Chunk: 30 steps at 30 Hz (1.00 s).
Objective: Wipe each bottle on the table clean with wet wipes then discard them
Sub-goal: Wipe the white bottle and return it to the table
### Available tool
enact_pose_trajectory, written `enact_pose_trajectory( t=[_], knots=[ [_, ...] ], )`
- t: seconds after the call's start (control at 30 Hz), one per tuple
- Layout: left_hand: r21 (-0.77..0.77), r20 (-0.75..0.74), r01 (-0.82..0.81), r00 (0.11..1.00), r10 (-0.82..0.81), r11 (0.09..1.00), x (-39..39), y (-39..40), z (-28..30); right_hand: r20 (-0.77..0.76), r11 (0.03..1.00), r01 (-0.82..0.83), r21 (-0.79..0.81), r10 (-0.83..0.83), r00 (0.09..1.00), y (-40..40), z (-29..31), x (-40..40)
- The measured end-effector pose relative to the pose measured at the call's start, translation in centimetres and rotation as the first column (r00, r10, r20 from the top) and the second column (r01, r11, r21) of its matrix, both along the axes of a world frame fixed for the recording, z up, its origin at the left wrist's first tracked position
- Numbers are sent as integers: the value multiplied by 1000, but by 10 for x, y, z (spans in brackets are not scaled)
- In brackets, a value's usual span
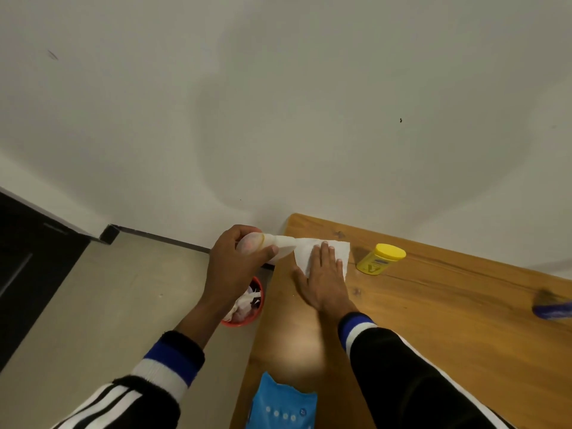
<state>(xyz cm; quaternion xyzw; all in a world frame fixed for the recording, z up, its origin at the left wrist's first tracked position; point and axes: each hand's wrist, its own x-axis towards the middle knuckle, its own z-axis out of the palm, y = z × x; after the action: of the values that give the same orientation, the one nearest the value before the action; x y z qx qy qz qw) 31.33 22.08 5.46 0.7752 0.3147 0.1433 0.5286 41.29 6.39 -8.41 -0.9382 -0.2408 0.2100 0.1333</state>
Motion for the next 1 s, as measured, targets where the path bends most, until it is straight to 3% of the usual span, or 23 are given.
enact_pose_trajectory(
  t=[0.23, 0.4, 0.47, 0.57, 0.6, 0.67, 0.73, 0.8, 0.93, 1.0],
  knots=[
    [3, 19, 21, 1000, -21, 1000, 3, -1, -5, 89, 998, -21, -62, 27, 996, 8, -20, -12],
    [3, 28, 14, 1000, -14, 1000, 4, 2, -2, 73, 935, -353, -30, 354, 932, 10, -29, -31],
    [5, 18, 19, 1000, -19, 1000, 3, 3, -2, 91, 950, -312, -29, 314, 945, 2, -27, -14],
    [18, 2, 13, 1000, -13, 1000, -1, 3, -5, 94, 995, -68, -74, 75, 993, -2, -18, 12],
    [21, -3, 11, 1000, -11, 1000, -2, 2, -6, 74, 995, -65, -75, 70, 995, -1, -17, 11],
    [-2, 5, -1, 1000, 1, 1000, -3, -1, -10, 67, 960, -273, -57, 277, 959, -5, -19, -10],
    [-27, 14, -11, 1000, 11, 1000, -6, -5, -14, 94, 812, -581, -47, 583, 807, -23, -24, -31],
    [-14, -5, 1, 1000, -1, 1000, -6, -9, -16, 118, 727, -684, -62, 686, 718, -44, -25, -26],
    [-7, -7, -13, 1000, 13, 1000, -4, -13, -17, 110, 918, -384, -102, 394, 912, -37, -20, -11],
    [-16, 1, -21, 1000, 21, 1000, -3, -15, -16, 100, 905, -419, -76, 425, 899, -25, -20, -32]
  ],
)
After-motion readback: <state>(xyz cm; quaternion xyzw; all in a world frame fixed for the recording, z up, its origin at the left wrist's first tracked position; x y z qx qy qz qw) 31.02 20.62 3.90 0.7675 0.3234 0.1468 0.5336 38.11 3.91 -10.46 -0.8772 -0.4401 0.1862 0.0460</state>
